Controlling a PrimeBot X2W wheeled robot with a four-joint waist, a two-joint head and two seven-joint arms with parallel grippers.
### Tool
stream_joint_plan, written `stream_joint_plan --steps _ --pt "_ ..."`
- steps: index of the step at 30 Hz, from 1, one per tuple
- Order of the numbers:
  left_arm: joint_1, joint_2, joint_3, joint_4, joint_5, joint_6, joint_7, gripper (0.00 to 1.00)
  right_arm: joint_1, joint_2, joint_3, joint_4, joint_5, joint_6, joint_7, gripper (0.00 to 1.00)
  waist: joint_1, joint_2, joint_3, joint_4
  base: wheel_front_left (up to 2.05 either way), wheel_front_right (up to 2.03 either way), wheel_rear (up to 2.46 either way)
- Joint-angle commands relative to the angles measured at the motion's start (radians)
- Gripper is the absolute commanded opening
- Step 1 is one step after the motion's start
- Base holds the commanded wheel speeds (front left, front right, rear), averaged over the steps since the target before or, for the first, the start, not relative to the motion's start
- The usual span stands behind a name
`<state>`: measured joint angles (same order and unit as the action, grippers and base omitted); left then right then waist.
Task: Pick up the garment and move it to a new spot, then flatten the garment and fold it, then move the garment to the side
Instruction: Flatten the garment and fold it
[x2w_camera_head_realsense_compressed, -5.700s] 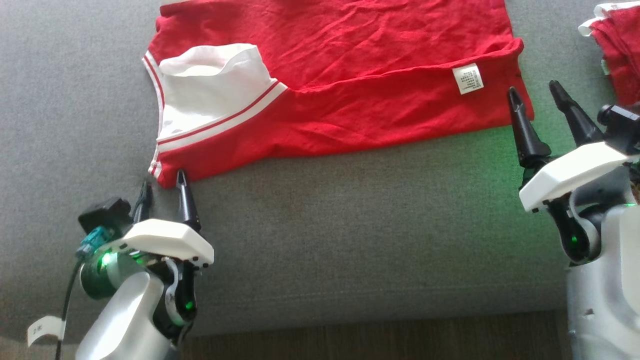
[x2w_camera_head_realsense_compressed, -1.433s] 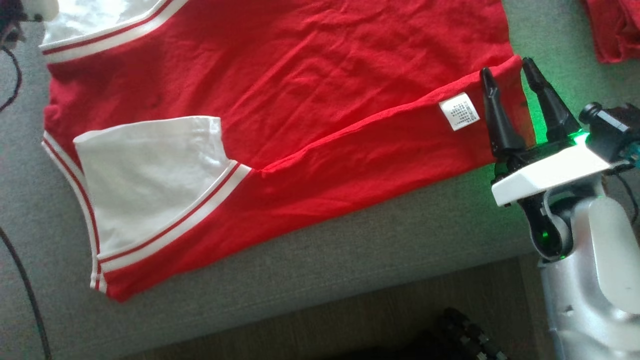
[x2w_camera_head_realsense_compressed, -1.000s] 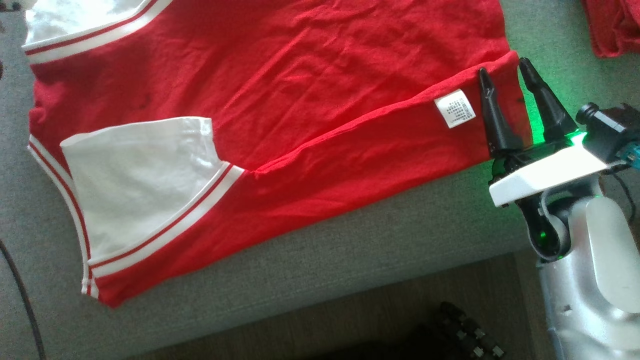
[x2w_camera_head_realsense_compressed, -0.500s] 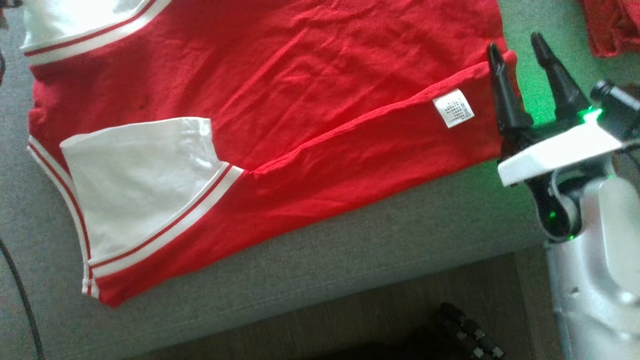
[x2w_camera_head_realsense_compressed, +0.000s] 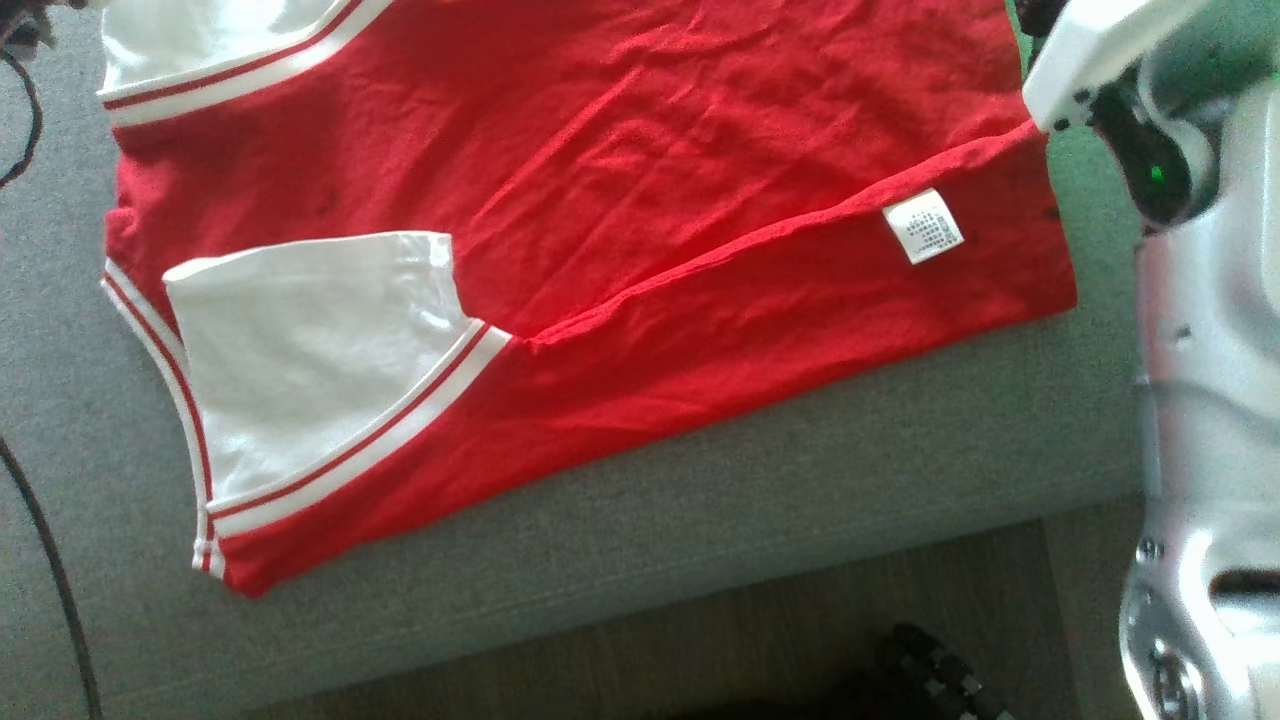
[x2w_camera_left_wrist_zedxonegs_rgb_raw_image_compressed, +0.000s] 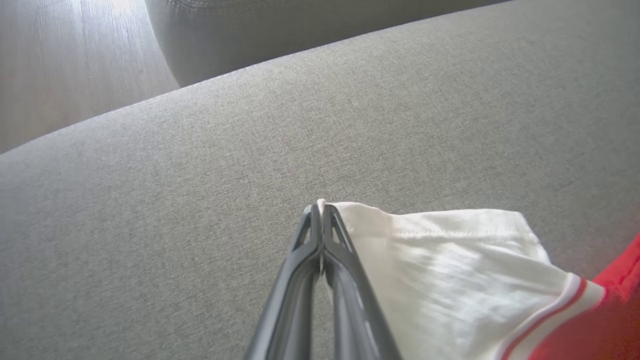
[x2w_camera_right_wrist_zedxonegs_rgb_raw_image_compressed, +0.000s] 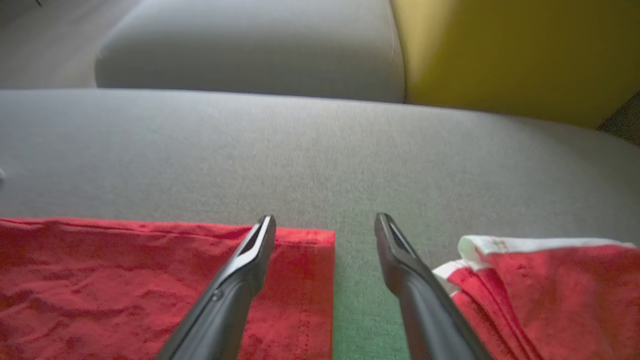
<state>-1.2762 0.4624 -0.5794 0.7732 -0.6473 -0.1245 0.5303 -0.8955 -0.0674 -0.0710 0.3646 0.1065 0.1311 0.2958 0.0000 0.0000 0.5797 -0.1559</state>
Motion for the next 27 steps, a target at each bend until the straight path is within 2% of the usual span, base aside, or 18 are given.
stream_joint_plan --steps 1,4,8,18,21,24,25,26,27 --pt "-0.049 0.051 0.011 -0.042 -0.010 -0.005 -0.004 0.00 -0.052 0.015 0.004 0.031 -0.025 0.000 0.045 1.00 0.0000 0.0000 -0.002 0.001 0.00 0.00 0.00" --pt "-0.047 0.058 -0.003 -0.057 -0.019 -0.006 0.001 0.00 -0.118 0.016 0.004 0.128 -0.054 0.000 0.106 1.00 0.0000 0.0000 -0.005 0.004 0.00 0.00 0.00" --pt "-0.050 0.068 -0.021 -0.076 -0.030 -0.006 0.006 0.00 -0.181 0.017 0.009 0.229 -0.032 0.000 0.153 1.00 0.0000 0.0000 -0.006 0.009 0.00 0.00 0.00" --pt "-0.057 0.071 -0.055 -0.104 -0.050 -0.006 0.009 0.00 -0.262 0.017 -0.020 0.390 -0.035 0.000 0.129 1.00 0.0000 0.0000 0.008 0.029 0.00 0.00 0.00" --pt "-0.058 0.074 -0.063 -0.107 -0.054 -0.006 0.006 0.00 -0.278 0.017 -0.018 0.428 -0.035 0.000 0.109 0.79 0.0000 0.0000 0.008 0.032 0.00 0.00 0.00" --pt "-0.059 0.078 -0.070 -0.107 -0.060 -0.006 0.004 0.00 -0.295 0.017 -0.014 0.459 -0.037 0.000 0.085 0.69 0.0000 0.0000 0.007 0.033 0.00 0.00 0.00" --pt "-0.059 0.079 -0.072 -0.107 -0.063 -0.006 0.004 0.00 -0.300 0.017 -0.014 0.469 -0.038 0.000 0.078 0.63 0.0000 0.0000 0.006 0.034 0.00 0.00 0.00" --pt "-0.059 0.079 -0.074 -0.107 -0.065 -0.006 0.004 0.00 -0.305 0.017 -0.013 0.478 -0.040 0.000 0.073 0.49 0.0000 0.0000 0.006 0.034 0.00 0.00 0.00" --pt "-0.059 0.080 -0.076 -0.106 -0.066 -0.006 0.003 0.00 -0.310 0.017 -0.012 0.487 -0.044 0.000 0.067 0.44 0.0000 0.0000 0.006 0.035 0.00 0.00 0.00"
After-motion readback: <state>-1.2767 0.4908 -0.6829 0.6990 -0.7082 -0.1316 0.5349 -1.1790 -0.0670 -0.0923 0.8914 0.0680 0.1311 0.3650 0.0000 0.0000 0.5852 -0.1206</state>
